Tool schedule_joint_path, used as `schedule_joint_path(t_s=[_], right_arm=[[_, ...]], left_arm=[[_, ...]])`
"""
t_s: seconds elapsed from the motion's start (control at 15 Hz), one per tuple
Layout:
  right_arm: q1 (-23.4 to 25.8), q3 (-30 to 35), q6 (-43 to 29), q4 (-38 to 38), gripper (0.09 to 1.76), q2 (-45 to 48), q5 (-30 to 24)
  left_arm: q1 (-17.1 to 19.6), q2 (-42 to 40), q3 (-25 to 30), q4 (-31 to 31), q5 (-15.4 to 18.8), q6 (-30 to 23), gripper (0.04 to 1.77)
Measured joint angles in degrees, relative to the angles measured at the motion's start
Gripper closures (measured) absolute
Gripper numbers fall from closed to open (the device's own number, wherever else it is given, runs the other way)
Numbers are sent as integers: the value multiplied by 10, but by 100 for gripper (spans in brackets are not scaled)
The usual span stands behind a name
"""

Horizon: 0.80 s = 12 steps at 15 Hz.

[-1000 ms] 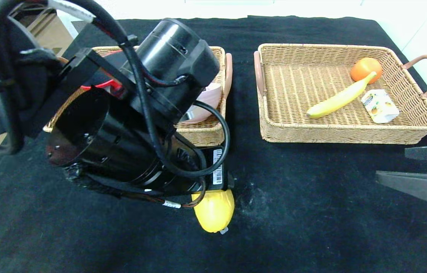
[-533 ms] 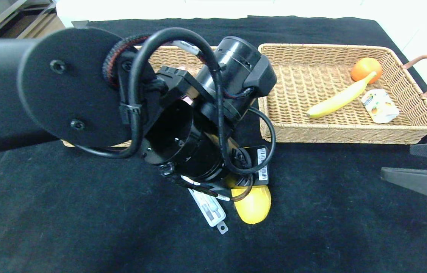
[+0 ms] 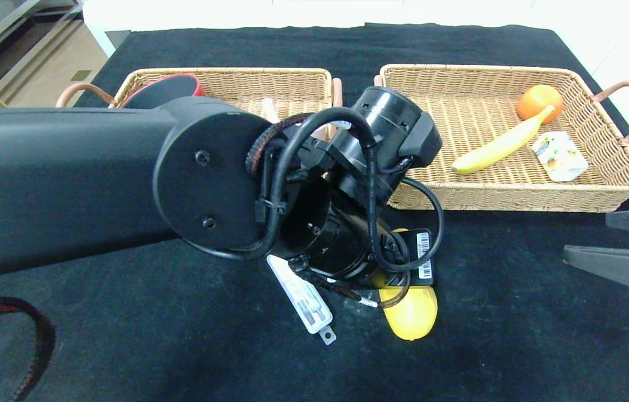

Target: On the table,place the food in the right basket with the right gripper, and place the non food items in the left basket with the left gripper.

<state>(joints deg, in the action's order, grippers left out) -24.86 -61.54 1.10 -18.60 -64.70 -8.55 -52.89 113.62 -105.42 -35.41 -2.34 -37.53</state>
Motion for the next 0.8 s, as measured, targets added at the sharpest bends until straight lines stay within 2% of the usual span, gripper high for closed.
schedule_joint_path(t_s=[0.53,0.8], right_arm=[[0,0,0,4,14,1,0],[0,4,-1,10,14,1,-1]], left_arm=[[0,28,-1,29,0,1,88],[0,30,-1,29,0,0,55]])
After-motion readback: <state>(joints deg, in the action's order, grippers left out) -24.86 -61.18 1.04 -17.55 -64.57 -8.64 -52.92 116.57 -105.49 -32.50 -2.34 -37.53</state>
